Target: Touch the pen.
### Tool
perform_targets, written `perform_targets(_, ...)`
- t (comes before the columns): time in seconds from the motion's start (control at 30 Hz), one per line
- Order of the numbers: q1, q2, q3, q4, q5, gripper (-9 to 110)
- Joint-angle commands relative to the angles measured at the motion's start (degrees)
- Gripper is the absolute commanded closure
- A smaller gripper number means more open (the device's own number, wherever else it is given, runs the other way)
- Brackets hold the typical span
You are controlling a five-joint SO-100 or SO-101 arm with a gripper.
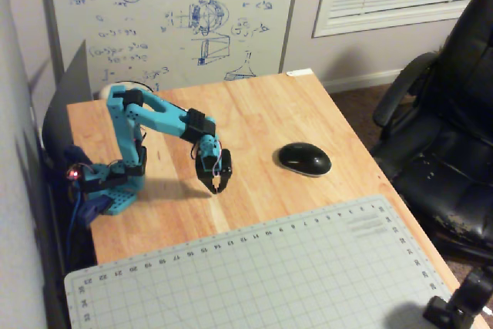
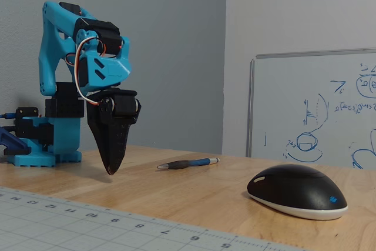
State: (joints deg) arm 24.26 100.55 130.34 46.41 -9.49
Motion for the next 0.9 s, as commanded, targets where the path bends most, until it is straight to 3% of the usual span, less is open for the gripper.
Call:
perform_targets(0.0, -21.4, 91.7, 49.7, 20.6, 14.7, 101)
perform_targets(0.87, -21.7, 91.8, 49.1, 19.8, 14.6, 101)
